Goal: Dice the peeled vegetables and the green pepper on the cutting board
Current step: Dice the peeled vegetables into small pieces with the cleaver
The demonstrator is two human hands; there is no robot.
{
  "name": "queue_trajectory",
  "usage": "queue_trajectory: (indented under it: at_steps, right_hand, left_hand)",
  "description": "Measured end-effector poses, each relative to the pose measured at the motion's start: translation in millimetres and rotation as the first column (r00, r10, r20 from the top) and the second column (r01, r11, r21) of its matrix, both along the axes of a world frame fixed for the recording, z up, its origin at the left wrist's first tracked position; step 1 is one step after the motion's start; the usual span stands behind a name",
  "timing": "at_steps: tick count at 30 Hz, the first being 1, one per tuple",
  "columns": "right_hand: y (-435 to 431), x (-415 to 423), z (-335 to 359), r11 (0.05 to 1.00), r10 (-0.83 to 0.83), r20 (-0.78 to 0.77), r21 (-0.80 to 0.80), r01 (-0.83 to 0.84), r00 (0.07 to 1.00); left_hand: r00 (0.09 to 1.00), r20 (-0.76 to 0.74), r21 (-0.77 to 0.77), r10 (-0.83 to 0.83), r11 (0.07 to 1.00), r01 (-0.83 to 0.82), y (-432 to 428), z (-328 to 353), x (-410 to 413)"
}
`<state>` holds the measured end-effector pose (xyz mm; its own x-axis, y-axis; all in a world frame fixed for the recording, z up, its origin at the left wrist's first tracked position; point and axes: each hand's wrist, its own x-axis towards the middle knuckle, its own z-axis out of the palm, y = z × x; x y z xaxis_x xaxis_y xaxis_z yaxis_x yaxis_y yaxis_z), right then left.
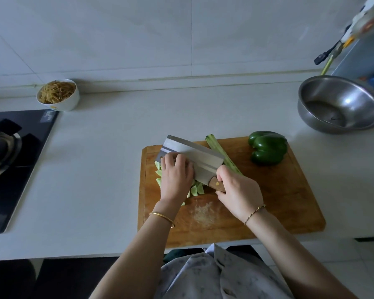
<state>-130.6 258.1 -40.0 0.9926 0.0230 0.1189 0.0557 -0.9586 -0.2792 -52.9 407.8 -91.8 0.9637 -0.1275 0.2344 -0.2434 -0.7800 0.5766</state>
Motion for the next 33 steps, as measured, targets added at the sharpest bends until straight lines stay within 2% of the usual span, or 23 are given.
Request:
queue_trajectory:
  at_steps: [4,9,16,22,26,28,33]
  right_hand:
    - [-7.5,-0.6,-2.7,0.998,-0.051,0.025,-0.02,0.051,0.998]
    - [-20.9,-2.3,-4.4,0.993,-0.118,0.1,0.035,0.115,0.988]
    - [-21.0,-11.3,5.2,0.965,-0.204,0.061,0.178,0.191,0.977]
    - [-10.7,-14.8,13.6,0.798,-0.292,-0.137,0.512,0.32,0.947]
    - [-10.5,-20.5,23.6,0.501,-0.305,-0.247,0.78,0.375,0.92]
    - [-17.6,-23.9,25.4,0.416,-0.319,-0.26,0.825,0.381,0.911]
    - [-44.3,-31.9,29.7,0.488,-0.341,-0.21,0.793,0.364,0.916]
  left_hand:
    - [1.0,-0.011,0.019,-0.013,1.0,0.013,8.5,-2.4,-5.0]
    - [0.993,-0.116,0.013,-0.011,1.0,0.012,19.1,-4.9,-9.0]
    - [0.994,-0.099,-0.26,0.044,0.963,-0.068,29.9,10.3,-4.9]
    - [0.997,-0.05,-0.346,0.066,0.935,-0.079,41.6,9.1,-0.3]
    - [1.0,-0.013,-0.287,-0.018,0.958,0.014,31.0,17.9,0.7]
    - [0.995,-0.031,-0.268,-0.098,0.96,0.086,20.2,23.0,-0.1]
    - [0.958,-0.153,-0.21,-0.244,0.955,0.21,-19.6,33.1,-10.7]
